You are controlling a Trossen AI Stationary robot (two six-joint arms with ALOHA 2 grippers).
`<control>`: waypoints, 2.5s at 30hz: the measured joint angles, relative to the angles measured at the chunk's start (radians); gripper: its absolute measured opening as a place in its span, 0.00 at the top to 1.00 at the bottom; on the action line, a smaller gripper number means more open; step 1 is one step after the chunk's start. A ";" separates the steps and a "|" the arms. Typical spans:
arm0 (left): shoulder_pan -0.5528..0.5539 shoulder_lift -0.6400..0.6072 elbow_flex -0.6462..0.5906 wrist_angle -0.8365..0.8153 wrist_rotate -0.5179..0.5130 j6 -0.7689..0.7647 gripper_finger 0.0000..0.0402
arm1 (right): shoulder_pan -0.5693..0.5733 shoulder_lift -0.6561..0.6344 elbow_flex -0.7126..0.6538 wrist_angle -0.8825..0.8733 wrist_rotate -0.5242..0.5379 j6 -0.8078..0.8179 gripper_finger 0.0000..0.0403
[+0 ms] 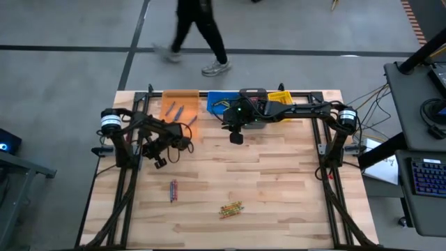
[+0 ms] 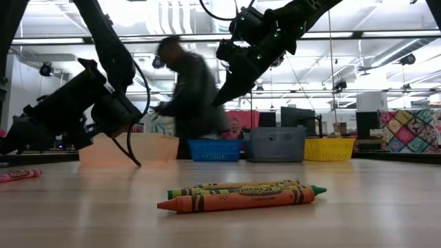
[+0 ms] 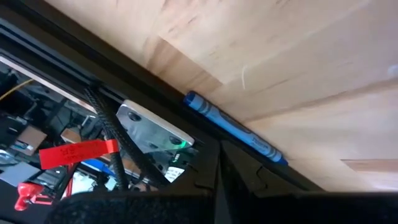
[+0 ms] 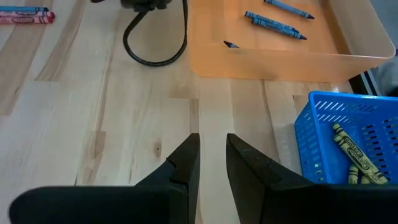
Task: Sort crayons
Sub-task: Put the blue crayon into the orange bin
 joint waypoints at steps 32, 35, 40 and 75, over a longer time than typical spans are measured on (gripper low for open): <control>-0.028 -0.377 -0.039 0.149 0.125 -0.196 1.00 | 0.000 0.000 -0.005 0.000 0.000 0.006 0.83; -0.063 -0.439 -0.078 0.137 0.104 -0.352 1.00 | 0.000 0.000 -0.005 0.000 0.000 0.006 0.83; -0.117 -0.463 -0.087 0.155 -0.006 -0.491 1.00 | 0.000 0.000 -0.006 0.014 0.000 -0.005 0.83; -0.215 -0.143 -0.015 0.029 -0.130 -0.905 1.00 | 0.000 0.000 -0.002 0.109 0.000 0.043 0.83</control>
